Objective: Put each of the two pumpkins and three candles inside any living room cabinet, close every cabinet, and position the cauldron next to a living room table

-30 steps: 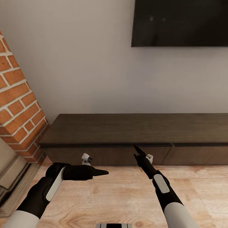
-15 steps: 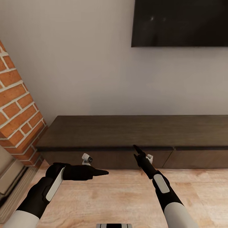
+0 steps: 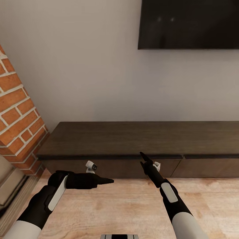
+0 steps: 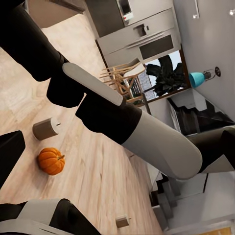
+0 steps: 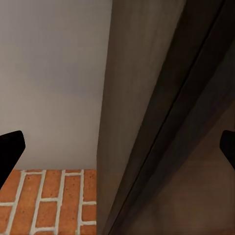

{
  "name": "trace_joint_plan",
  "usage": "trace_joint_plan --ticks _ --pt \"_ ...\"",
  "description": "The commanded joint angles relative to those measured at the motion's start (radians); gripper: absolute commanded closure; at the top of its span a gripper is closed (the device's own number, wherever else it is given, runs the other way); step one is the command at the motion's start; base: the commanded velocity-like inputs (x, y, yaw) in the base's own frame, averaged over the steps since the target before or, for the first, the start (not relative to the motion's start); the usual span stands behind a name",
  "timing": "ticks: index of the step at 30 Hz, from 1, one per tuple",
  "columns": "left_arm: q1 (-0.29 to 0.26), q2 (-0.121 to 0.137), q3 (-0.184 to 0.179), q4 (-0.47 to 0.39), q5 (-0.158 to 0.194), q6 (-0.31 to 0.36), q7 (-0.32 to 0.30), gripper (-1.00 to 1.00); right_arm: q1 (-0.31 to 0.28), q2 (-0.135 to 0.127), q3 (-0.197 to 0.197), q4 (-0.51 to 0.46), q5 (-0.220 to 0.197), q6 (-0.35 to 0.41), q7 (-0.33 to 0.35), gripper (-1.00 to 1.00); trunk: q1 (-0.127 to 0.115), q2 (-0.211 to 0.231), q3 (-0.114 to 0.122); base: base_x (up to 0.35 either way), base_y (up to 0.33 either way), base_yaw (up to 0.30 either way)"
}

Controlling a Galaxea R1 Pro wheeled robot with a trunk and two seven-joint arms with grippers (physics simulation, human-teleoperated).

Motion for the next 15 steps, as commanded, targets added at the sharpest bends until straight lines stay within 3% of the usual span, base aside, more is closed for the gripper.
trace_joint_plan --ticks 1,15 --pt "-0.001 0.001 -0.002 0.000 0.003 0.009 -0.002 -1.00 -0.001 0.001 -0.005 0.000 -0.006 0.009 0.002 -1.00 0.000 -0.001 -0.005 0.001 0.000 0.000" --pt "-0.001 0.002 -0.002 -0.001 0.004 0.009 -0.004 -1.00 -0.001 0.000 -0.005 0.000 -0.006 0.009 0.002 -1.00 0.007 -0.004 -0.059 0.000 0.000 0.000"
